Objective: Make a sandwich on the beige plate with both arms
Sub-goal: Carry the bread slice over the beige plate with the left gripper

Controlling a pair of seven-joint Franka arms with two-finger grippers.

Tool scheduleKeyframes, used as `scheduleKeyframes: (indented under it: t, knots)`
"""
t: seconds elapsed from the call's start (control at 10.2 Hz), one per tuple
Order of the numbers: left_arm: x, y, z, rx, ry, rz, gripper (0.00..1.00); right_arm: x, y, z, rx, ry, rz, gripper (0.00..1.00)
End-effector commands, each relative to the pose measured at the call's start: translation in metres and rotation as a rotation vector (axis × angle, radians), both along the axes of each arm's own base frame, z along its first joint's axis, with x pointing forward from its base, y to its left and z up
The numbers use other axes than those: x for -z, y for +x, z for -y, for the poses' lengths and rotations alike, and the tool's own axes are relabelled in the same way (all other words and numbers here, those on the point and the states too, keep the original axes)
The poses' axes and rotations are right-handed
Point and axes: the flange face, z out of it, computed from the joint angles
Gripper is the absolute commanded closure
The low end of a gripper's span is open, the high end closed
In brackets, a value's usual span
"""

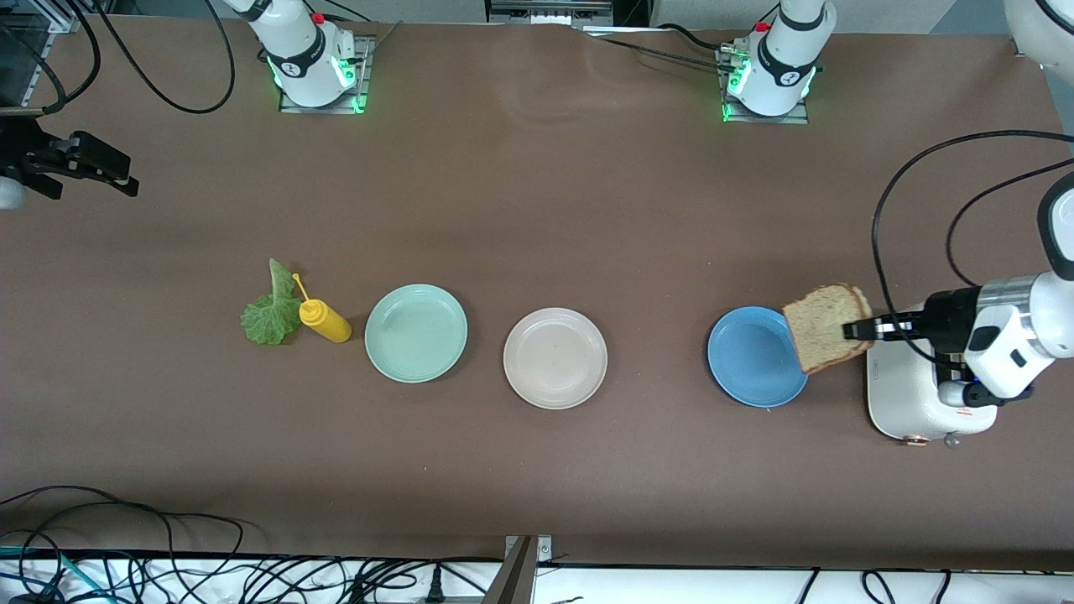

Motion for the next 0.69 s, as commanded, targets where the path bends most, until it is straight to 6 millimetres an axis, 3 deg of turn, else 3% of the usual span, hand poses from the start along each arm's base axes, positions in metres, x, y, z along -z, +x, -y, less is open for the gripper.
scheduleKeyframes:
  t: [0.0,0.3,0.59]
  knots:
    - [0.020,0.004,0.024,-0.042,-0.084,-0.018,1.00,-0.004,-0.002,0.001,-0.002,0.017,-0.002,0.00]
    - [0.057,0.014,0.062,-0.042,-0.138,-0.013,1.00,-0.004,-0.002,0.001,-0.002,0.017,-0.002,0.00]
    - [0.086,0.010,0.105,-0.106,-0.191,0.000,1.00,-0.003,-0.002,0.001,-0.002,0.017,-0.002,0.00]
